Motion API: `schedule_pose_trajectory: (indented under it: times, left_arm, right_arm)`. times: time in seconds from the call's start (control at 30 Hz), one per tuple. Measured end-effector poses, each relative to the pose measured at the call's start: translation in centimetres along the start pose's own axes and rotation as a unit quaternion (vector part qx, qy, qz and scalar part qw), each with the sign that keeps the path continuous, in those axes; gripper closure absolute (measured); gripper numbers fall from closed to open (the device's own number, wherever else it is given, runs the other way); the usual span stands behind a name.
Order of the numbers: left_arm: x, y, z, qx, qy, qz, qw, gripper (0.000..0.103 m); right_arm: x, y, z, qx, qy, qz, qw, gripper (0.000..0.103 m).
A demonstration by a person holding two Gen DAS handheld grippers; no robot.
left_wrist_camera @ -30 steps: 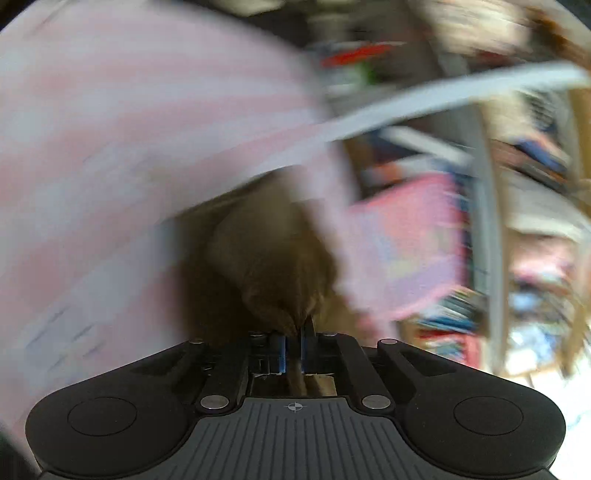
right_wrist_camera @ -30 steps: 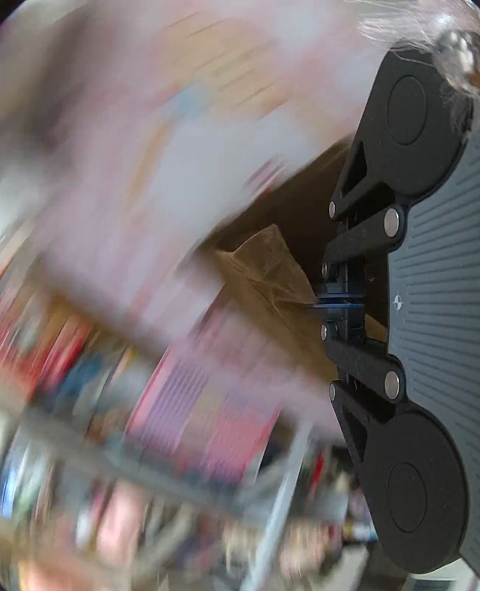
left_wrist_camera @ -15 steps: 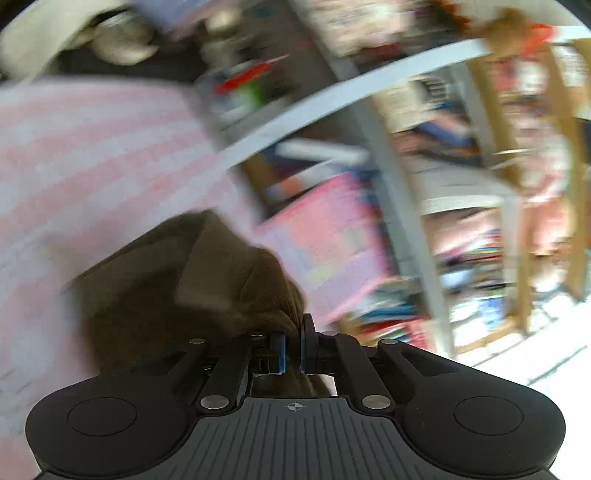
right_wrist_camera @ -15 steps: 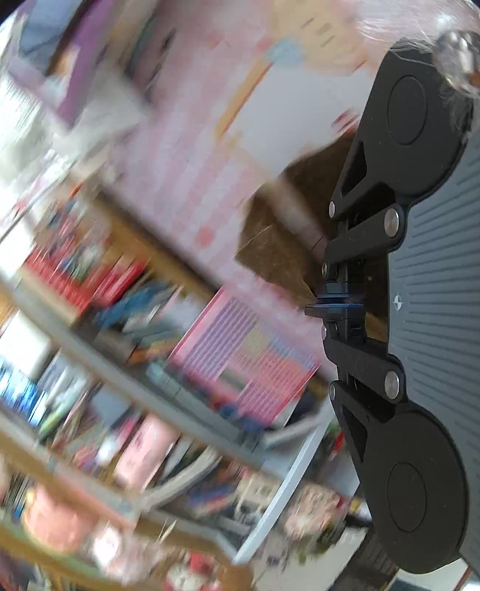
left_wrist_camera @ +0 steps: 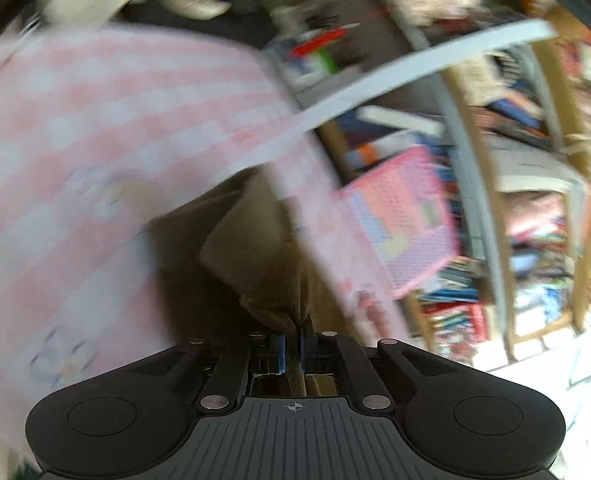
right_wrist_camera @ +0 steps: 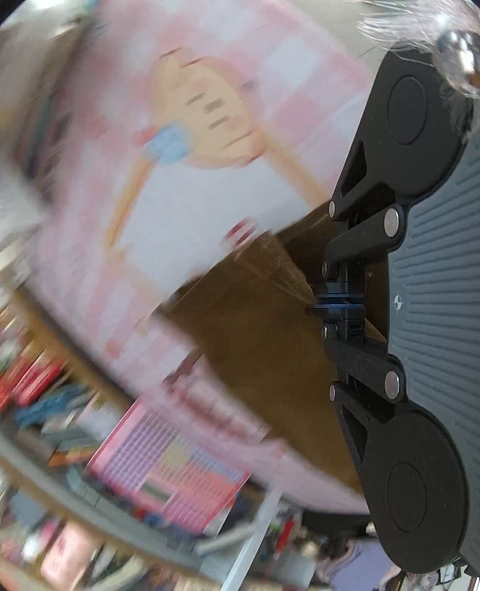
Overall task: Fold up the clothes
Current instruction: 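Lift the garment with both tools and fold it lengthwise over itself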
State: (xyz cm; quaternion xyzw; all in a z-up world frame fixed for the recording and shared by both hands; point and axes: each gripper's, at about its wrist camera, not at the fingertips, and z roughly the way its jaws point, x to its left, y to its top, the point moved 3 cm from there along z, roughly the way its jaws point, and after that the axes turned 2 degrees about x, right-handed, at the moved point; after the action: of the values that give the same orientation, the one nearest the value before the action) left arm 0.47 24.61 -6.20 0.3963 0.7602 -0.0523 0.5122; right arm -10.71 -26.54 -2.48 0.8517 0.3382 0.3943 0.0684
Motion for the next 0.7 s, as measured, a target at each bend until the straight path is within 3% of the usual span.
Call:
schedule_pose_trajectory:
  times: [0.1, 0.2, 0.3, 0.4, 0.57, 0.7]
  left_arm:
    - [-1.9, 0.7, -1.1, -0.014, -0.042, 0.023, 0.9987, 0.098]
    - [-1.4, 0.5, -2.0, -0.016, -0.053, 0.019, 0.9983, 0.098]
    - [2.9, -1.1, -0.5, 0.028, 0.019, -0.018, 0.9993, 0.098]
    - [4.8, -2.2, 0.3, 0.039, 0.046, -0.031, 0.9977, 0.098]
    - [4.7, -2.0, 0.3, 0.038, 0.054, -0.024, 0.9975, 0.097]
    - [3.6, -1.3, 0.0, 0.039, 0.048, -0.014, 0.9980, 0.097]
  right_arm:
    - [2.0, 1.4, -2.6, -0.046, 0.059, -0.012, 0.997, 0.100]
    - [1.5, 1.2, -3.0, -0.051, 0.036, -0.023, 0.998, 0.100]
    - [-0.9, -0.8, -0.6, 0.005, -0.037, -0.029, 0.999, 0.100]
    - [-2.0, -2.5, 1.5, 0.034, -0.077, -0.041, 0.996, 0.100]
    - [-1.6, -2.7, 1.8, 0.031, -0.083, -0.061, 0.994, 0.100]
    - [-0.1, -1.7, -0.1, -0.002, -0.053, -0.073, 0.996, 0.100]
